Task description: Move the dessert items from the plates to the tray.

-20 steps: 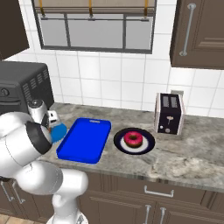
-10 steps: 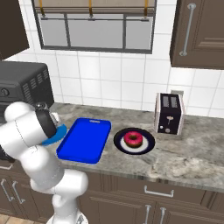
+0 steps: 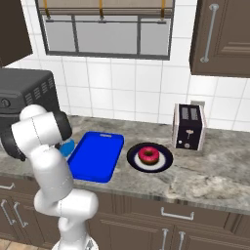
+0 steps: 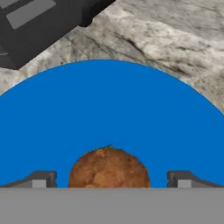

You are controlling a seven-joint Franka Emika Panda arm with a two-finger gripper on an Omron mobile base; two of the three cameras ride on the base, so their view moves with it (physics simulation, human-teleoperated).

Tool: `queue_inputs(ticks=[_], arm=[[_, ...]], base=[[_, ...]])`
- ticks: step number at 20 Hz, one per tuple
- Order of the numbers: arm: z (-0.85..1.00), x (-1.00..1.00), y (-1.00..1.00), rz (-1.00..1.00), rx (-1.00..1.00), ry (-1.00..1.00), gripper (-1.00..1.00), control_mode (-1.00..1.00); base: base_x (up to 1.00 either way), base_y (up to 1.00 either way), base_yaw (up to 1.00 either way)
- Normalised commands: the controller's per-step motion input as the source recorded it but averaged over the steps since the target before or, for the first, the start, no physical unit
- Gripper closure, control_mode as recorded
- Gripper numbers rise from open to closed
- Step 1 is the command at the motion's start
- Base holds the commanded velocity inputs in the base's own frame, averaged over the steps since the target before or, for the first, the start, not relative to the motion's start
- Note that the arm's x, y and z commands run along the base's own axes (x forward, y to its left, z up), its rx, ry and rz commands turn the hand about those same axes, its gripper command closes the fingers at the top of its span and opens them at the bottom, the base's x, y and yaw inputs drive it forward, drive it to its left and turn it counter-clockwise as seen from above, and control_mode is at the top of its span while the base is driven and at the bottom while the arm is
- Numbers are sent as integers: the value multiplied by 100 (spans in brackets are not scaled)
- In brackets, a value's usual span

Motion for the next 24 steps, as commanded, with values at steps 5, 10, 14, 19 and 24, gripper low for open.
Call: queue_inputs(ticks=[5, 10, 14, 19, 24], arm=[[-31, 21, 25, 0, 0, 0, 100, -100], [-29, 2, 1, 0, 2, 0, 100, -100], [-36, -12, -2, -7, 2, 10, 100, -100], [6, -6, -5, -16, 0, 6, 100, -100], [69, 0, -20, -5, 0, 0, 100, -100]], base=[[0, 0, 0], [0, 0, 0], [0, 0, 0], [0, 0, 0], [0, 0, 0]])
